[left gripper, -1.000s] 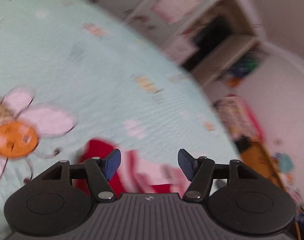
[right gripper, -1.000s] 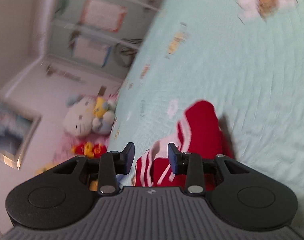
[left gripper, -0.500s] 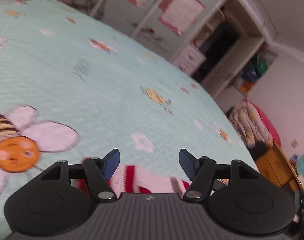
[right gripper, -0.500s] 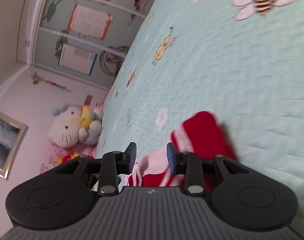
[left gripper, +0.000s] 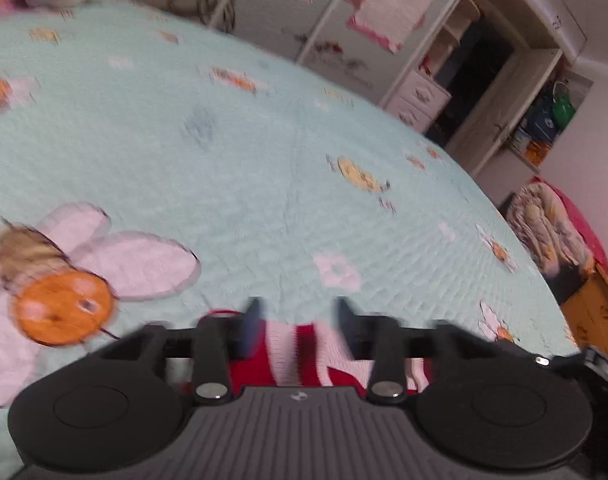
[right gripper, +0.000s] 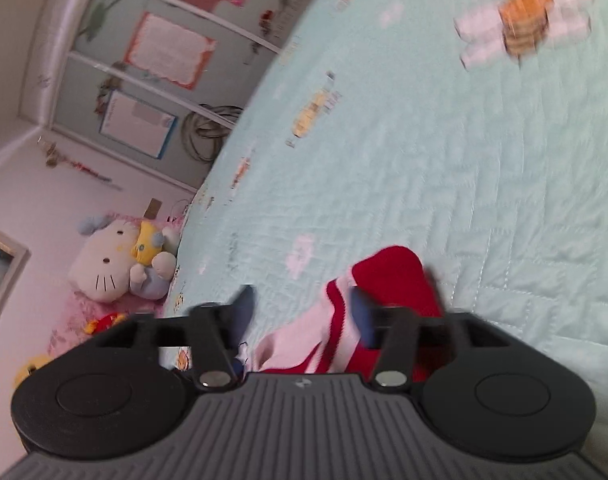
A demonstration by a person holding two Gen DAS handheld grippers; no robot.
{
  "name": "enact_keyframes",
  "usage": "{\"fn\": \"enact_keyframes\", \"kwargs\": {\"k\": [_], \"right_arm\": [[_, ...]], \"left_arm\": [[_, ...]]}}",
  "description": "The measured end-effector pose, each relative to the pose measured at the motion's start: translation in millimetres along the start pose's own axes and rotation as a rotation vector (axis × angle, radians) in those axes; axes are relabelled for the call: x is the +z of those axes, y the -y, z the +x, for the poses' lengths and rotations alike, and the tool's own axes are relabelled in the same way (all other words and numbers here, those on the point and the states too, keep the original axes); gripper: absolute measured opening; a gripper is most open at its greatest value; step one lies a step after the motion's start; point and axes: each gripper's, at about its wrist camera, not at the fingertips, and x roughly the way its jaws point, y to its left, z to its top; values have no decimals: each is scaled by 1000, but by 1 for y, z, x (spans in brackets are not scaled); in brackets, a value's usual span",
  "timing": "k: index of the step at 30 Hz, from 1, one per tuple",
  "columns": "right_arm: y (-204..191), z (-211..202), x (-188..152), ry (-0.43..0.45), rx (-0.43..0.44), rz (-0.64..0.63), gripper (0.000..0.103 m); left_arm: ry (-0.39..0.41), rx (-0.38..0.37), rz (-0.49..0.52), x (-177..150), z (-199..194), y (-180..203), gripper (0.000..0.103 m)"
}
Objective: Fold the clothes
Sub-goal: 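Lower the sweater onto the quilt and open both grippers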
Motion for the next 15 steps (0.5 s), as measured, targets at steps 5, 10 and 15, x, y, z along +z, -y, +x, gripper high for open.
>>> {"fn": "enact_keyframes", "kwargs": {"k": [5,10,15], "right_arm": [[-34,-34,-10,-47,-106,-158,78],[-66,-46,-38,-271,-395,-340,81],[-102,-56,-56,-446,-478,-426,81]], "left_arm": [[-46,-12,78,4,-61,14,76],[-273,71,122,0,-84,30,95],[-495,199,337,2,-91,65,102]]}}
